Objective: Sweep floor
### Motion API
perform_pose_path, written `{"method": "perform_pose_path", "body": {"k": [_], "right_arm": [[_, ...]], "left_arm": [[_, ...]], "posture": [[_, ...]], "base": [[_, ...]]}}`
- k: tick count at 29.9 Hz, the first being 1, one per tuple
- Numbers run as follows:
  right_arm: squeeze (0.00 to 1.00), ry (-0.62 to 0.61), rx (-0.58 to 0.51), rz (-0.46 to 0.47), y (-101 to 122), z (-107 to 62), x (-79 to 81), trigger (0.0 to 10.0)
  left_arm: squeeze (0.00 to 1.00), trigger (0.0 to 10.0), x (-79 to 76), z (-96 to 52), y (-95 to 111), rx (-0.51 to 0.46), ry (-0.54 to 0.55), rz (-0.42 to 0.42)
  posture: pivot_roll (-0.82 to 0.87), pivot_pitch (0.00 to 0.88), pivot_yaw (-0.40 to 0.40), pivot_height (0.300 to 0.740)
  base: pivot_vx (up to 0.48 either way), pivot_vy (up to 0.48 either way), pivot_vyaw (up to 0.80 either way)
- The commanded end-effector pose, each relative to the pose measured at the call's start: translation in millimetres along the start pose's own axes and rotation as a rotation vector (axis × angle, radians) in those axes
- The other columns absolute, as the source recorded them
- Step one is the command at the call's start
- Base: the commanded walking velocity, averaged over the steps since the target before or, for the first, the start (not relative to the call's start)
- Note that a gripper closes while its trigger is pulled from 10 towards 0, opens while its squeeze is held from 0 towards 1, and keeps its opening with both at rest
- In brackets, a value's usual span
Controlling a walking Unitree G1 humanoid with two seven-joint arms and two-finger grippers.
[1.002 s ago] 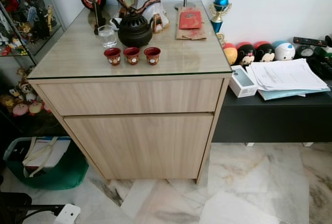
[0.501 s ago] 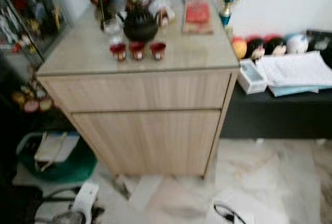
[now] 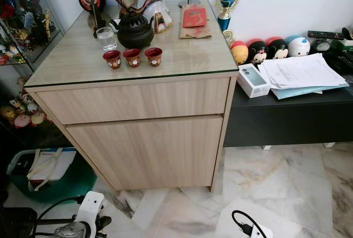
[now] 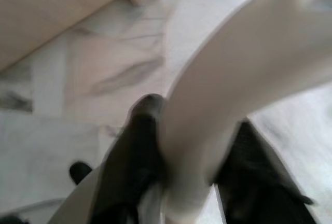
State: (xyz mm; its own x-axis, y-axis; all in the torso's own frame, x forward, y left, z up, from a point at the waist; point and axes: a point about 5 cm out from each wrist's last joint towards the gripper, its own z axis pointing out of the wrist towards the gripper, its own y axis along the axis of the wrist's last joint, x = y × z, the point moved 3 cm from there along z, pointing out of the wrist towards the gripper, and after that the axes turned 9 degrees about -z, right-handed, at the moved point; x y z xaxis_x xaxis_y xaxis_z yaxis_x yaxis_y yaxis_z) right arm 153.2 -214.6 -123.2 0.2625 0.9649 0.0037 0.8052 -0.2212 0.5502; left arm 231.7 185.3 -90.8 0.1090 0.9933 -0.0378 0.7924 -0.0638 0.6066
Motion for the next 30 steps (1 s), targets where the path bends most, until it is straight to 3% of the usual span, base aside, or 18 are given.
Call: {"method": "perform_pose_path", "body": {"k": [1, 5, 12, 16, 17, 19, 30], "right_arm": [[0.00, 0.078, 0.055, -0.217, -11.8, -1.2, 14.5, 10.0], [0.00, 0.066, 0.088, -0.272, -19.1, -2.9, 7.9, 10.0], [0.00, 0.077, 0.129, -0.412, -24.3, -3.5, 7.2, 10.0], [0.00, 0.044, 0.150, -0.401, -27.2, -4.1, 2.3, 10.0], [0.00, 0.037, 0.147, -0.393, -26.9, -4.2, 0.9, 10.0], [0.00, 0.032, 0.136, -0.349, -25.3, -4.1, -0.5, 10.0], [0.00, 0.040, 0.157, -0.349, -34.3, -7.5, -8.2, 10.0]], "left_arm": [[0.00, 10.0, 5.2, -2.0, -7.6, 0.022, 0.016, 0.066], [0.00, 10.0, 7.3, -2.8, -11.9, 0.037, 0.034, 0.157], [0.00, 10.0, 16.1, -4.6, -13.5, 0.037, 0.082, 0.164], [0.00, 10.0, 19.8, -5.9, -18.2, 0.051, 0.106, 0.135], [0.00, 10.0, 22.3, -6.8, -21.1, 0.053, 0.122, 0.060], [0.00, 10.0, 24.2, -7.6, -24.0, 0.064, 0.130, 0.044], [0.00, 10.0, 33.2, -11.3, -32.6, 0.094, 0.158, 0.013]], "posture": [[-0.20, 0.000, 0.084, 0.740], [-0.19, 0.000, 0.084, 0.740], [-0.20, 0.000, 0.081, 0.740], [-0.20, 0.000, 0.080, 0.740], [-0.20, 0.000, 0.078, 0.740], [-0.20, 0.000, 0.078, 0.740], [-0.20, 0.000, 0.079, 0.740]], "base": [[0.000, 0.000, 0.00], [0.000, 0.000, 0.00], [0.000, 0.000, 0.00], [0.000, 0.000, 0.00], [0.000, 0.000, 0.00], [0.000, 0.000, 0.00], [0.000, 0.000, 0.80]]}}
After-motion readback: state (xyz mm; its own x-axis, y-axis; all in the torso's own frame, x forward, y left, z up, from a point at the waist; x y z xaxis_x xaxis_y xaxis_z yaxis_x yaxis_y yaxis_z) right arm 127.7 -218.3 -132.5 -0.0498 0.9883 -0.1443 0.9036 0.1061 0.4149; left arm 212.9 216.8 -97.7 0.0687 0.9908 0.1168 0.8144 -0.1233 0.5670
